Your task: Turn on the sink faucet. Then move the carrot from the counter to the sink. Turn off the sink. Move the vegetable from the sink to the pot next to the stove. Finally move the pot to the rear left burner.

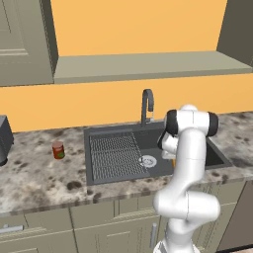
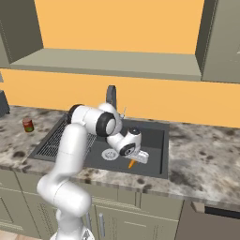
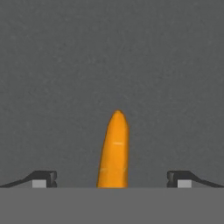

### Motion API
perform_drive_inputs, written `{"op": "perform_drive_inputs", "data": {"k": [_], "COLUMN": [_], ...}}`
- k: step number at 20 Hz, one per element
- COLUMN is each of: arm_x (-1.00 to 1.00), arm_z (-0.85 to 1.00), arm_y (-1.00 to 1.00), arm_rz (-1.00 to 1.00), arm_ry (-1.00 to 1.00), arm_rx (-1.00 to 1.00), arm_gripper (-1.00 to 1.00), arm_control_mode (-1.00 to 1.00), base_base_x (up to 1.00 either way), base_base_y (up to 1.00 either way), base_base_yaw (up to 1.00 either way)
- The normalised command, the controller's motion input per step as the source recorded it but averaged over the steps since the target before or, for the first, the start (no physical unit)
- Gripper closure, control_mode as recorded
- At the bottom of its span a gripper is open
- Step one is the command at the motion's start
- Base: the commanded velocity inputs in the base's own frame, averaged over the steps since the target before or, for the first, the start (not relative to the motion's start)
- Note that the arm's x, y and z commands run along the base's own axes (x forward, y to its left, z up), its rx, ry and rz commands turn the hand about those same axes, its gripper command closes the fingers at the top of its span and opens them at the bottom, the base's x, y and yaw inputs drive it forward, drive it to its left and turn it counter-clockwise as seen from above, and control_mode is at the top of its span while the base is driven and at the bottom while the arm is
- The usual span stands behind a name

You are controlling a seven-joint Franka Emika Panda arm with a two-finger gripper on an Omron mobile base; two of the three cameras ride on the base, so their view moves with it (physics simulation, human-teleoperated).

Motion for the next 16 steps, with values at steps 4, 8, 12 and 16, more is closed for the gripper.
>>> {"op": "perform_drive_inputs", "data": {"k": [4,8,12,16], "arm_x": [0.15,0.17,0.19,0.16], "arm_z": [-0.19,-0.20,-0.22,-0.26], "arm_y": [0.00,0.00,0.00,0.00], "arm_rz": [0.00,0.00,0.00,0.00], "arm_ry": [0.00,0.00,0.00,0.00], "arm_rx": [0.00,0.00,0.00,0.00], "arm_gripper": [-1.00,-1.00,-1.00,-1.00], "arm_control_mode": [-1.00,-1.00,-1.00,-1.00], "base_base_x": [0.00,0.00,0.00,0.00], "base_base_y": [0.00,0.00,0.00,0.00], "base_base_yaw": [0.00,0.00,0.00,0.00]}}
